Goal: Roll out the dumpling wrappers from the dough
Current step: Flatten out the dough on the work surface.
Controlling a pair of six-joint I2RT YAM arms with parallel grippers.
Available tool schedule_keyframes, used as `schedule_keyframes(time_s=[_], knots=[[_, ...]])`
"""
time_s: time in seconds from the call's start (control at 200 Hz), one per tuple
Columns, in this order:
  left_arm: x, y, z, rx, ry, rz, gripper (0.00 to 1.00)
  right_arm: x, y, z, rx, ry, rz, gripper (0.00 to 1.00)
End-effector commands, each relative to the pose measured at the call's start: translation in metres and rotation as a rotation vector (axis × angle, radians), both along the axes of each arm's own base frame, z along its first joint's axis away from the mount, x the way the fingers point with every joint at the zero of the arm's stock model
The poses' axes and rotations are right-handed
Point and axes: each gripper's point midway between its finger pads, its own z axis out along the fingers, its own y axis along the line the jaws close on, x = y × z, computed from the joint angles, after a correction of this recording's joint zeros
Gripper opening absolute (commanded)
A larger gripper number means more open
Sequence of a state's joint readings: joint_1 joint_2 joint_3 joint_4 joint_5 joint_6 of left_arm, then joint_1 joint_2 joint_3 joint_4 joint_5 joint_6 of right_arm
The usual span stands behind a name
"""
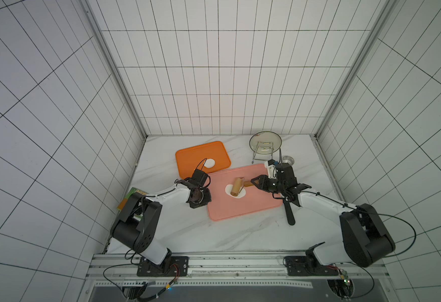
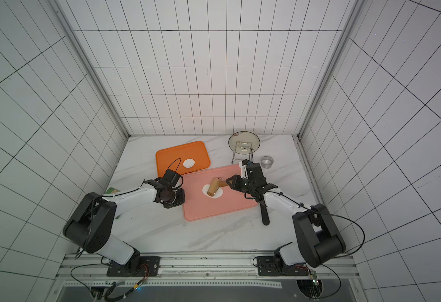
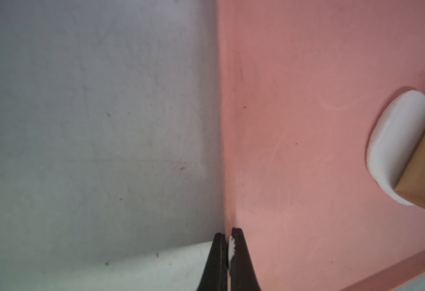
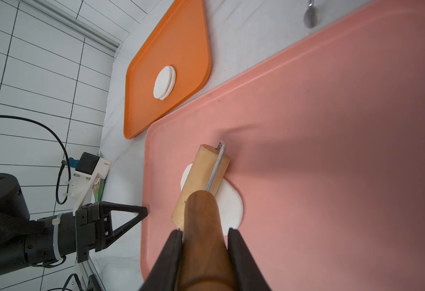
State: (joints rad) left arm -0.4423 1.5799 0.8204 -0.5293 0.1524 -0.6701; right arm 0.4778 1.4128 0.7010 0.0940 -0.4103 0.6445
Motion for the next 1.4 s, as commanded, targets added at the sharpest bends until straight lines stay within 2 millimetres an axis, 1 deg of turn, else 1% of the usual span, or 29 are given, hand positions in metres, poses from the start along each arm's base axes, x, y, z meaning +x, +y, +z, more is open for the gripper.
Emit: schedule_keyframes(time_s=[0.0, 0.095, 0.2, 0.32, 0.415, 0.485, 0.545, 0.615, 0.72, 0.825, 0.955, 1.125, 1.185, 1.23, 1.304, 1.394], knots=[[-0.008, 0.027, -0.027, 0.106, 0.045, 0.045, 0.00, -0.063, -0.104, -0.103, -0.463, 0.313, -0.148, 0.00], [-0.008, 0.026, -0.026, 0.098, 0.041, 0.042, 0.00, -0.064, -0.106, -0.098, -0.473, 0.295, -0.137, 0.00], [-0.008, 0.023, -0.027, 0.088, 0.046, 0.033, 0.00, -0.061, -0.095, -0.098, -0.502, 0.270, -0.097, 0.00], [-0.008, 0.021, -0.027, 0.087, 0.045, 0.029, 0.00, -0.064, -0.075, -0.111, -0.508, 0.280, -0.052, 0.00], [-0.009, 0.020, -0.026, 0.086, 0.041, 0.028, 0.00, -0.068, -0.070, -0.123, -0.498, 0.313, -0.051, 0.00], [-0.009, 0.021, -0.026, 0.088, 0.040, 0.030, 0.00, -0.069, -0.072, -0.125, -0.503, 0.319, -0.053, 0.00], [-0.009, 0.022, -0.026, 0.093, 0.041, 0.032, 0.00, -0.070, -0.077, -0.124, -0.502, 0.323, -0.065, 0.00], [-0.009, 0.024, -0.026, 0.098, 0.041, 0.034, 0.00, -0.072, -0.087, -0.119, -0.487, 0.331, -0.095, 0.00], [-0.009, 0.025, -0.026, 0.098, 0.041, 0.039, 0.00, -0.074, -0.104, -0.105, -0.501, 0.309, -0.131, 0.00], [-0.008, 0.026, -0.026, 0.101, 0.037, 0.036, 0.00, -0.079, -0.111, -0.099, -0.519, 0.291, -0.135, 0.00], [-0.008, 0.025, -0.025, 0.100, 0.036, 0.035, 0.00, -0.079, -0.106, -0.106, -0.517, 0.306, -0.125, 0.00], [-0.008, 0.022, -0.025, 0.095, 0.036, 0.030, 0.00, -0.075, -0.078, -0.113, -0.510, 0.297, -0.067, 0.00], [-0.008, 0.022, -0.025, 0.095, 0.036, 0.029, 0.00, -0.076, -0.074, -0.116, -0.517, 0.305, -0.056, 0.00], [-0.008, 0.022, -0.026, 0.094, 0.040, 0.029, 0.00, -0.076, -0.074, -0.118, -0.516, 0.311, -0.058, 0.00], [-0.008, 0.022, -0.025, 0.094, 0.037, 0.029, 0.00, -0.078, -0.082, -0.120, -0.517, 0.319, -0.078, 0.00], [-0.008, 0.023, -0.025, 0.097, 0.037, 0.030, 0.00, -0.080, -0.090, -0.112, -0.508, 0.310, -0.093, 0.00]])
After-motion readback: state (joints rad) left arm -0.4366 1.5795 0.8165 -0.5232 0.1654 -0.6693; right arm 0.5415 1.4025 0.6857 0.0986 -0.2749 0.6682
